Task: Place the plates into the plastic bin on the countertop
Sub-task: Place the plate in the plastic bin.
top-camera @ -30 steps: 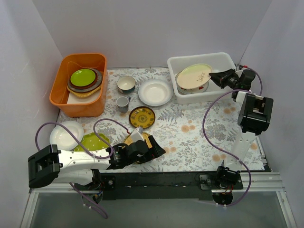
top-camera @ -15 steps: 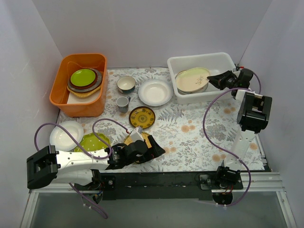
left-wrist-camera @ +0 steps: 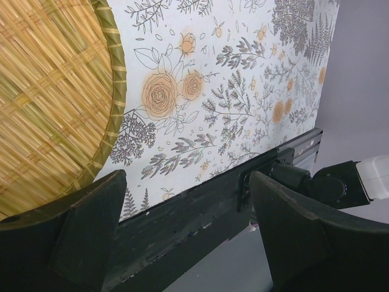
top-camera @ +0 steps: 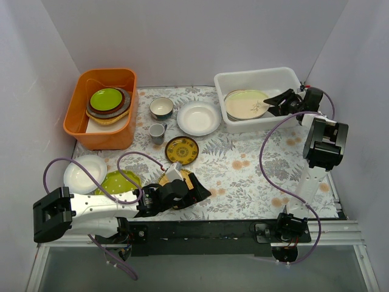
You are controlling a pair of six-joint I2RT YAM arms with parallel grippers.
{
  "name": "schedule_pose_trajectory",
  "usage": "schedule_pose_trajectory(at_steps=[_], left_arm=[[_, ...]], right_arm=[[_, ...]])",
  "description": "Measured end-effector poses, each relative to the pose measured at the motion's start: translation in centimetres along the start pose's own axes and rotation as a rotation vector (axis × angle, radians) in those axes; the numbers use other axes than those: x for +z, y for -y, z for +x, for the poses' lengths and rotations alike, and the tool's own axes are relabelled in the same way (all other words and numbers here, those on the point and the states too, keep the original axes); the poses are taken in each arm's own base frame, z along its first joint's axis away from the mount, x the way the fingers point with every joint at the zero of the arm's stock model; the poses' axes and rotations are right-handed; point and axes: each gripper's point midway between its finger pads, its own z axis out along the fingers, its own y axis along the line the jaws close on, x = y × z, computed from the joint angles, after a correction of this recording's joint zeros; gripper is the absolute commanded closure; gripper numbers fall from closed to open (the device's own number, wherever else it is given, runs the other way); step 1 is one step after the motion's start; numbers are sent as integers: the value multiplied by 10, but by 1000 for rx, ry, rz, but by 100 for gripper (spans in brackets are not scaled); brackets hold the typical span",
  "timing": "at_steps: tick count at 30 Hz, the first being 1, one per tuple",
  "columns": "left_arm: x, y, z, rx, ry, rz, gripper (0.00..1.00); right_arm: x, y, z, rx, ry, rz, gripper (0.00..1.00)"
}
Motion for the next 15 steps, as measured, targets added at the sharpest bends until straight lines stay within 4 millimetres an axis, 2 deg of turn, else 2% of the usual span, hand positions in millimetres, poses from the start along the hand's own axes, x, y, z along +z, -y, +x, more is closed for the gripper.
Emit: schedule_pose_trajectory(at_steps=[8,15], left_arm=[[0,0,0,0,0,0,18],[0,0,0,0,0,0,18]], right_arm=[[-2,14,-1,-39,-22,122,33],[-7,13,-18,-146,8,251,27]])
